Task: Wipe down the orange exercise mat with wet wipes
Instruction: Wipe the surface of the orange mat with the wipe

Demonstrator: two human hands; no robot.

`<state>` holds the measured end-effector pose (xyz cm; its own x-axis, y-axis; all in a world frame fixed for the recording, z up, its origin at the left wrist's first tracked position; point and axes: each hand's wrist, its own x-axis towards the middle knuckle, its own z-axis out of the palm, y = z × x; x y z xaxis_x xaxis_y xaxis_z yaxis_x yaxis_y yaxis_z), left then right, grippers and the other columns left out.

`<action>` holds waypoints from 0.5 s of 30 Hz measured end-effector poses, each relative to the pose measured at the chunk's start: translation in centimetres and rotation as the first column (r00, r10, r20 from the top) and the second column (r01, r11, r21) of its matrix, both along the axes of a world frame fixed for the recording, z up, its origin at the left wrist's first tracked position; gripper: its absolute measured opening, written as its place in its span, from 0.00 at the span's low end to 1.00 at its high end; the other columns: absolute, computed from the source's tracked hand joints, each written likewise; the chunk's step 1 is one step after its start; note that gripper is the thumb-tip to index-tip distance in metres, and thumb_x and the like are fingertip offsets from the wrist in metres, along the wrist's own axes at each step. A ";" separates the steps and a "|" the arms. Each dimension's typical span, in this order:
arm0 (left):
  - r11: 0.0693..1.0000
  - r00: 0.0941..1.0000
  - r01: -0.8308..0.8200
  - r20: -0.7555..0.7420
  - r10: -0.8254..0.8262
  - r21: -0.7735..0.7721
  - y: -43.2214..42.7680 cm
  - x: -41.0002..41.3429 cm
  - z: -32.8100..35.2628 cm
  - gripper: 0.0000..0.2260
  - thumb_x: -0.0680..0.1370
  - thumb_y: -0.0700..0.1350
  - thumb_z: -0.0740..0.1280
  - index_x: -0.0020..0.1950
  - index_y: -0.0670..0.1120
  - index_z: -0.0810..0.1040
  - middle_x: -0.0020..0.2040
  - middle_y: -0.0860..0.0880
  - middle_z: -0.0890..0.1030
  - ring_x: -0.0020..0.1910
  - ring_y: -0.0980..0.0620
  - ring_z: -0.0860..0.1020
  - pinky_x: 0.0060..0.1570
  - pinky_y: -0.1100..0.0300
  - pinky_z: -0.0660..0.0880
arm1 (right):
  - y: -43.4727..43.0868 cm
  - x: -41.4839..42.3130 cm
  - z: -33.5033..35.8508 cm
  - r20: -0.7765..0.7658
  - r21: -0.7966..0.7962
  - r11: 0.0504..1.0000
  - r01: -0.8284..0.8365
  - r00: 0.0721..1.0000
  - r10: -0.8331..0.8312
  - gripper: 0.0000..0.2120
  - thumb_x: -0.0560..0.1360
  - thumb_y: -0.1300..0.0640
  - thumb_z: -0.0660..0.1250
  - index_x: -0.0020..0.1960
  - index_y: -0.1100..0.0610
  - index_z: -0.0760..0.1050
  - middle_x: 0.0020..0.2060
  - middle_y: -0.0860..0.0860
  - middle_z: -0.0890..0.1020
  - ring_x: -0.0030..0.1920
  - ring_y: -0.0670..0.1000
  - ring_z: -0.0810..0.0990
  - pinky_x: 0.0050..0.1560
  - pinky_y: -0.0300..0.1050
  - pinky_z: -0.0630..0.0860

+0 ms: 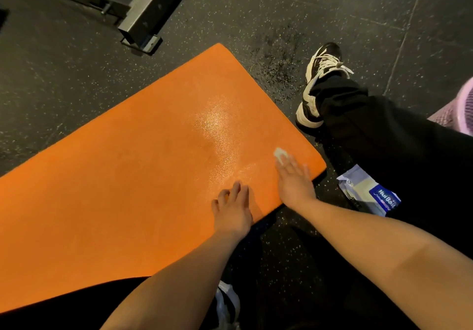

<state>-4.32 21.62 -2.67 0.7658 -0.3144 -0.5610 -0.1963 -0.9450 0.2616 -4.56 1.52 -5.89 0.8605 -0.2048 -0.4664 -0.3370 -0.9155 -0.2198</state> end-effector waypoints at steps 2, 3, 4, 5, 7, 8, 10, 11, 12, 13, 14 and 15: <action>1.000 1.000 -0.013 -0.016 0.013 -0.006 -0.7 0.8 -0.1 0.25 0.82 0.51 0.54 0.80 0.56 0.55 0.82 0.54 0.48 0.77 0.43 0.51 0.74 0.41 0.53 | -0.9 0.9 -0.1 -0.018 0.006 0.983 0.181 0.983 -0.181 0.29 0.85 0.55 0.48 0.83 0.52 0.44 0.82 0.48 0.43 0.81 0.50 0.37 0.79 0.58 0.39; 1.000 0.999 -0.027 -0.021 0.027 0.000 -1.2 1.2 -0.2 0.24 0.83 0.52 0.52 0.80 0.56 0.54 0.82 0.54 0.48 0.78 0.43 0.51 0.74 0.42 0.53 | -0.7 1.1 -0.2 -0.012 0.019 0.977 0.212 0.977 -0.212 0.28 0.85 0.54 0.48 0.83 0.53 0.44 0.82 0.48 0.43 0.81 0.50 0.37 0.79 0.57 0.39; 0.999 0.999 -0.041 -0.029 0.041 0.009 -1.6 1.7 -0.4 0.24 0.83 0.53 0.50 0.80 0.56 0.53 0.83 0.53 0.47 0.78 0.43 0.51 0.74 0.42 0.53 | -0.2 1.1 -0.2 0.000 0.038 0.980 0.198 0.980 -0.198 0.28 0.85 0.54 0.48 0.83 0.53 0.44 0.82 0.49 0.43 0.81 0.50 0.37 0.79 0.57 0.39; 0.998 0.998 -0.054 -0.040 0.055 0.019 -2.1 2.0 -0.4 0.25 0.84 0.54 0.49 0.81 0.56 0.52 0.83 0.52 0.46 0.78 0.42 0.51 0.74 0.42 0.53 | 0.5 0.9 -0.3 0.013 0.064 0.989 0.136 0.990 -0.137 0.28 0.85 0.54 0.48 0.83 0.52 0.44 0.82 0.49 0.43 0.81 0.49 0.37 0.79 0.56 0.39; 0.997 0.996 -0.072 -0.057 0.073 0.030 -2.8 2.7 -0.5 0.25 0.84 0.55 0.49 0.82 0.56 0.51 0.83 0.51 0.45 0.78 0.41 0.50 0.75 0.43 0.52 | 2.0 0.6 -0.1 0.029 0.116 0.992 -0.044 0.999 0.041 0.27 0.85 0.54 0.48 0.83 0.50 0.45 0.82 0.47 0.44 0.81 0.48 0.37 0.80 0.56 0.38; 0.997 0.995 -0.071 -0.066 0.073 0.026 -3.1 3.0 -0.5 0.25 0.84 0.55 0.50 0.82 0.56 0.51 0.83 0.51 0.45 0.78 0.40 0.50 0.75 0.42 0.52 | 2.3 0.5 -0.1 0.028 0.133 0.985 -0.110 0.994 0.107 0.27 0.86 0.53 0.48 0.83 0.50 0.46 0.82 0.47 0.44 0.81 0.47 0.38 0.80 0.56 0.38; 0.998 0.996 -0.054 -0.074 0.055 0.017 -3.8 3.5 -0.6 0.26 0.84 0.55 0.52 0.81 0.56 0.52 0.83 0.51 0.45 0.78 0.40 0.50 0.74 0.42 0.53 | 1.8 0.8 -0.4 0.029 0.121 0.982 -0.146 0.989 0.143 0.26 0.86 0.52 0.47 0.83 0.49 0.47 0.82 0.45 0.45 0.81 0.47 0.38 0.80 0.56 0.39; 0.999 0.996 -0.043 -0.076 0.044 0.015 -4.2 3.8 -0.6 0.26 0.83 0.55 0.52 0.81 0.57 0.52 0.83 0.51 0.45 0.78 0.39 0.50 0.74 0.42 0.53 | 1.2 1.1 -0.5 0.028 0.089 0.989 -0.121 0.992 0.119 0.26 0.86 0.52 0.47 0.83 0.48 0.48 0.82 0.45 0.45 0.81 0.48 0.39 0.80 0.57 0.39; 0.999 0.996 -0.036 -0.084 0.037 0.015 -4.5 4.0 -0.6 0.26 0.83 0.55 0.53 0.81 0.57 0.52 0.83 0.51 0.45 0.78 0.39 0.50 0.75 0.41 0.53 | 0.4 1.3 -0.6 0.023 0.059 0.997 -0.057 0.998 0.055 0.26 0.86 0.52 0.48 0.83 0.49 0.48 0.82 0.45 0.45 0.81 0.48 0.39 0.80 0.57 0.39; 0.999 0.995 -0.033 -0.097 0.034 0.017 -4.8 4.2 -0.6 0.26 0.83 0.55 0.53 0.81 0.57 0.52 0.83 0.51 0.45 0.78 0.39 0.50 0.75 0.41 0.52 | -0.6 1.6 -0.7 0.014 0.036 0.999 0.039 0.999 -0.040 0.27 0.85 0.53 0.48 0.83 0.50 0.47 0.82 0.46 0.44 0.81 0.48 0.39 0.80 0.57 0.40; 0.999 0.994 -0.031 -0.105 0.033 0.021 -4.9 4.3 -0.6 0.26 0.83 0.55 0.54 0.81 0.58 0.52 0.83 0.51 0.45 0.77 0.39 0.50 0.75 0.41 0.52 | -1.5 1.7 -0.8 0.003 0.018 0.990 0.141 0.990 -0.142 0.28 0.85 0.53 0.49 0.83 0.51 0.46 0.82 0.47 0.43 0.81 0.49 0.38 0.80 0.58 0.40; 0.999 0.994 -0.027 -0.109 0.030 0.025 -5.0 4.4 -0.7 0.26 0.83 0.55 0.54 0.81 0.58 0.52 0.83 0.52 0.45 0.77 0.38 0.50 0.74 0.41 0.52 | -2.3 1.8 -0.9 -0.011 0.004 0.973 0.230 0.973 -0.230 0.28 0.85 0.52 0.49 0.83 0.51 0.45 0.82 0.49 0.43 0.81 0.49 0.37 0.80 0.58 0.39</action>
<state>0.11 16.64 -3.36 0.7081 -0.2791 -0.6486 -0.1406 -0.9559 0.2578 -2.77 -0.78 -6.84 0.7857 -0.3938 -0.4771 -0.5404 -0.8122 -0.2196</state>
